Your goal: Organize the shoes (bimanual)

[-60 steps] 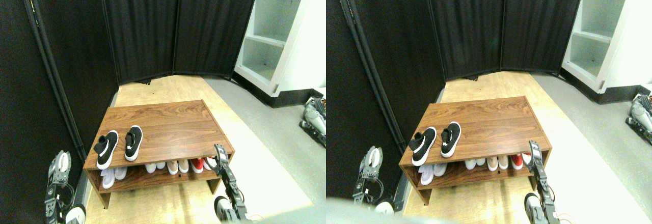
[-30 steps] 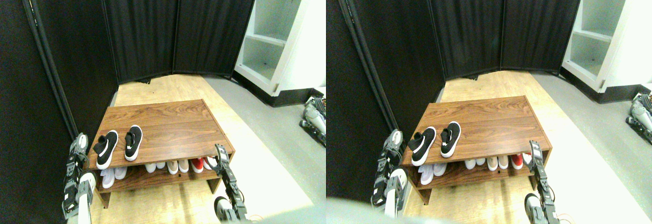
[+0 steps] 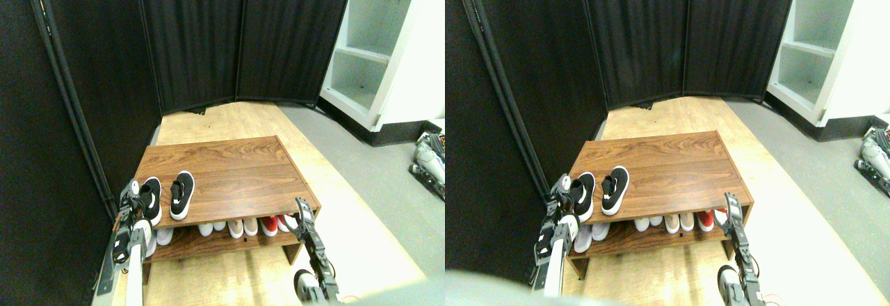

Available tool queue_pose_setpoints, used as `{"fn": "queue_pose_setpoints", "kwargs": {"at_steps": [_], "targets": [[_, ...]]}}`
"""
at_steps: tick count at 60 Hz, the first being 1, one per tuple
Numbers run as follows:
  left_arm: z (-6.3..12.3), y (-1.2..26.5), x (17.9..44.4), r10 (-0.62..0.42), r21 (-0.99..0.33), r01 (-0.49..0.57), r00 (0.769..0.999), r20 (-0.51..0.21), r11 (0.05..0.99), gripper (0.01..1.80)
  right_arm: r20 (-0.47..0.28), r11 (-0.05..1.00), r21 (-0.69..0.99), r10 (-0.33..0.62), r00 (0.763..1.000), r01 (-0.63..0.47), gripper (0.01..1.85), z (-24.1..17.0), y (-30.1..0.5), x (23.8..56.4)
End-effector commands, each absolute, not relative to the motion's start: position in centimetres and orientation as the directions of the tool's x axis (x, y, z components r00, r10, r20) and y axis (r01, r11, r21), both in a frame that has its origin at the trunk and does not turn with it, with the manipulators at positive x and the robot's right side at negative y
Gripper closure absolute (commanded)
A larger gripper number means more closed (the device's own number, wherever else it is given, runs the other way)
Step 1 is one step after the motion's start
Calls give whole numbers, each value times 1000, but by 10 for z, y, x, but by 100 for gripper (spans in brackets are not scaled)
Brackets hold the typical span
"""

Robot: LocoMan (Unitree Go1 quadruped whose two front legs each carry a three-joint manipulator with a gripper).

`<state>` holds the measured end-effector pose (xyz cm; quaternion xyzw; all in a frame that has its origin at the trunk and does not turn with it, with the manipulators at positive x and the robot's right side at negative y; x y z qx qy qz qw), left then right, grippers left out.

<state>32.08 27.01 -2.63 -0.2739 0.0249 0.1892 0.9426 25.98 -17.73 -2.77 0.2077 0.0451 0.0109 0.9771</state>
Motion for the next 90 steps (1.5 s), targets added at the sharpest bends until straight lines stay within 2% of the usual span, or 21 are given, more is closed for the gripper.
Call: {"fn": "queue_pose_setpoints", "kwargs": {"at_steps": [1,7,10,19,25,46,49,60,76,88,90], "targets": [[-23,262,326,329,-509,-349,935,-133,787,180,-37,917,398,26,999,-9,143,-18,-179,260],[-25,255,327,312,-513,-328,942,-120,793,180,-45,923,386,31,999,-11,143,-18,-180,260],[-27,250,330,303,-549,-328,943,-140,769,180,-45,922,387,37,998,-17,142,-17,-179,260],[-22,239,331,330,-532,-354,933,-144,769,180,-34,917,398,33,999,-16,143,-15,-176,258],[-20,237,332,302,-568,-328,943,-143,755,180,-30,917,399,30,999,-15,143,-15,-176,258],[-16,222,330,264,-633,-338,941,-213,696,180,-16,916,400,48,999,-38,144,-13,-170,259],[-16,222,330,273,-639,-355,935,-227,682,180,-15,919,393,45,999,-35,145,-12,-170,259],[-23,220,334,272,-674,-352,935,-226,650,180,-2,923,383,36,999,-32,146,-11,-171,259],[-28,222,329,274,-661,-348,937,-218,664,180,-8,928,371,20,1000,-15,145,-10,-172,258],[-30,243,322,350,-651,-383,918,-188,655,180,-23,925,380,19,1000,-9,144,-10,-170,258],[-30,247,320,341,-651,-368,924,-175,663,180,-22,927,376,18,1000,-8,143,-9,-169,259]]}}
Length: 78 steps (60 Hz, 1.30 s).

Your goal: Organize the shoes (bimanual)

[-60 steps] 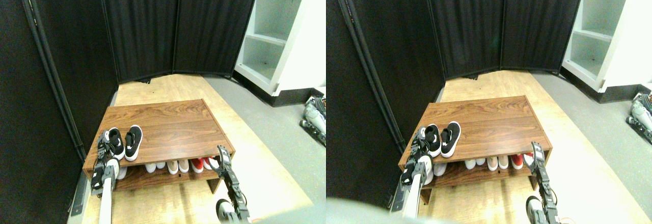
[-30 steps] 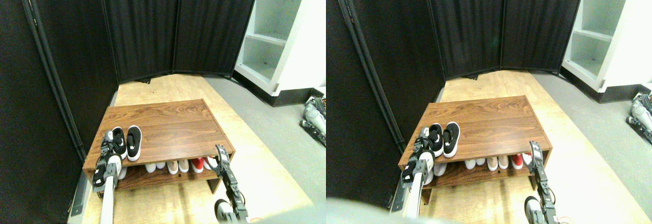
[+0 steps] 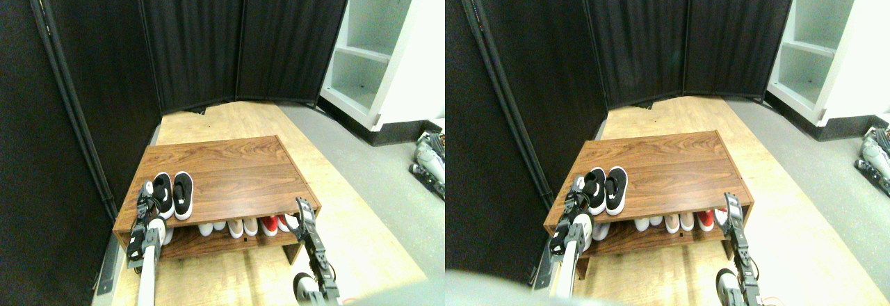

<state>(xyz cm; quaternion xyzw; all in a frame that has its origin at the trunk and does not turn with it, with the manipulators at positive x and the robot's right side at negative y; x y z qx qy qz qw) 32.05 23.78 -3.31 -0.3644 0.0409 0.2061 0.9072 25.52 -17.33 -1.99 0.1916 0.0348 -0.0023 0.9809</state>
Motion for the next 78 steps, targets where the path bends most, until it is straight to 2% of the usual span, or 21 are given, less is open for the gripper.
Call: {"fn": "queue_pose_setpoints", "kwargs": {"at_steps": [1,3,4,14,22,29,37,39,42,46,53,64,70,78], "targets": [[-30,247,320,341,-651,-368,924,-175,663,180,-22,927,376,18,1000,-8,143,-9,-169,259],[-29,252,317,327,-641,-344,933,-150,686,180,-6,927,373,34,999,-29,144,-10,-168,259],[-29,255,315,319,-640,-329,938,-136,695,180,-23,925,380,18,1000,-8,144,-10,-168,259],[-18,278,298,310,-613,-265,950,-34,745,180,-2,924,380,40,999,-36,144,-11,-166,260],[-4,296,282,290,-632,-217,957,13,744,180,-19,924,382,36,999,-26,143,-13,-166,261],[2,289,264,267,-660,-195,964,9,726,180,-9,921,388,49,999,-42,142,-14,-166,261],[4,267,240,301,-668,-221,953,5,710,180,-22,921,389,41,999,-29,141,-13,-165,260],[4,259,231,305,-712,-209,952,8,671,180,-19,919,394,42,999,-31,140,-13,-165,260],[3,254,224,285,-714,-200,958,-1,671,180,-18,919,392,43,999,-32,140,-13,-165,261],[3,239,207,324,-801,-237,944,-57,550,180,-14,921,387,50,999,-41,140,-13,-164,261],[1,229,192,344,-815,-267,935,-89,514,180,-35,927,374,45,998,-28,139,-13,-161,261],[-2,218,180,316,-820,-262,943,-104,510,180,-7,922,384,63,998,-55,143,-12,-158,260],[-3,218,181,328,-819,-263,940,-97,511,180,5,912,406,58,998,-55,147,-13,-158,258],[-2,220,181,345,-831,-267,934,-98,488,180,15,867,497,41,999,-43,142,-13,-158,256]]}}
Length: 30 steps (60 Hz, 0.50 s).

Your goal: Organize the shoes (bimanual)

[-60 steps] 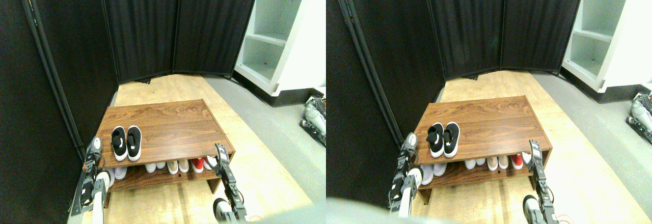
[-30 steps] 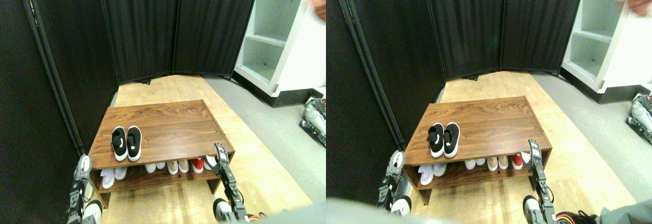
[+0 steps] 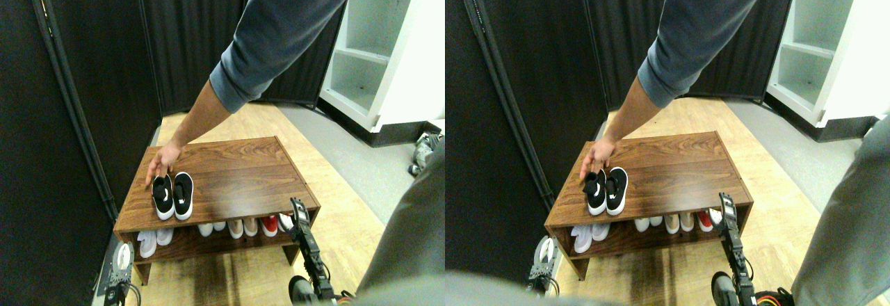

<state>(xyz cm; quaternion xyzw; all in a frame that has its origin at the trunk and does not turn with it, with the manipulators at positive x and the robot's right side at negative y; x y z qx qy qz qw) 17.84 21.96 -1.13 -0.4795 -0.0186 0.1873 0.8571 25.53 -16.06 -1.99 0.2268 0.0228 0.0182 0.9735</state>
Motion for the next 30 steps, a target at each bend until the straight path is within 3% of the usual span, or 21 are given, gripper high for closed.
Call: {"fn": "queue_pose_setpoints", "kwargs": {"at_steps": [1,4,10,30], "targets": [[-2,220,181,345,-831,-267,934,-98,488,180,15,867,497,41,999,-43,142,-13,-158,256],[-3,221,182,349,-819,-268,933,-89,507,180,6,726,687,-13,1000,5,141,-14,-158,255],[-4,221,184,332,-823,-255,939,-86,508,180,-10,615,788,-56,998,42,141,-17,-160,254],[0,223,191,303,-830,-220,951,-65,512,180,-56,425,900,-106,993,96,136,-15,-161,247]]}}
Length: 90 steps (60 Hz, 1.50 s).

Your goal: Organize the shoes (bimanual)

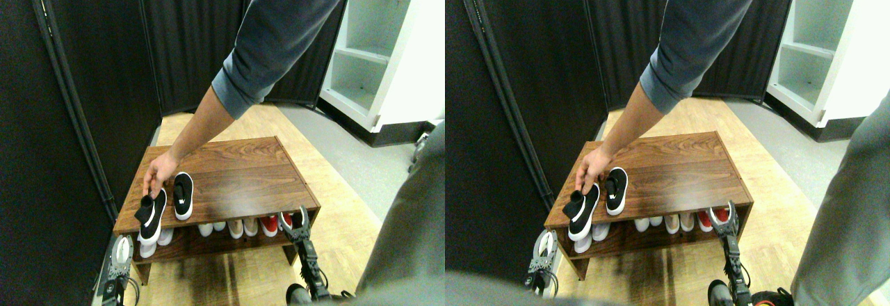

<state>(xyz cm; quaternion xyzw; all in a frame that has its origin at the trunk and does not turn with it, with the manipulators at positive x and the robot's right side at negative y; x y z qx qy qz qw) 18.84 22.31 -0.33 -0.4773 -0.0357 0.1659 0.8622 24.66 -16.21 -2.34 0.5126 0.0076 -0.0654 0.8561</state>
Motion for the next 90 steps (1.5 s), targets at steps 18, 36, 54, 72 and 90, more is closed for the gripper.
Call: {"fn": "queue_pose_setpoints", "kwargs": {"at_steps": [18,36,54,72,90], "targets": [[5,204,170,359,-884,-301,918,-168,357,103,-58,487,868,-94,994,97,135,-17,-161,252],[-4,193,176,276,-899,-368,913,-301,238,32,-54,493,866,-71,996,82,133,-12,-155,256],[-42,201,217,271,-921,-360,910,-313,147,33,-53,498,863,-73,996,83,131,-12,-159,255],[-74,203,254,258,-933,-334,921,-292,134,39,-54,467,881,-66,996,79,132,-8,-160,253],[-75,204,273,230,-929,-326,931,-283,177,49,-61,491,867,-70,996,88,133,-8,-163,248]]}}
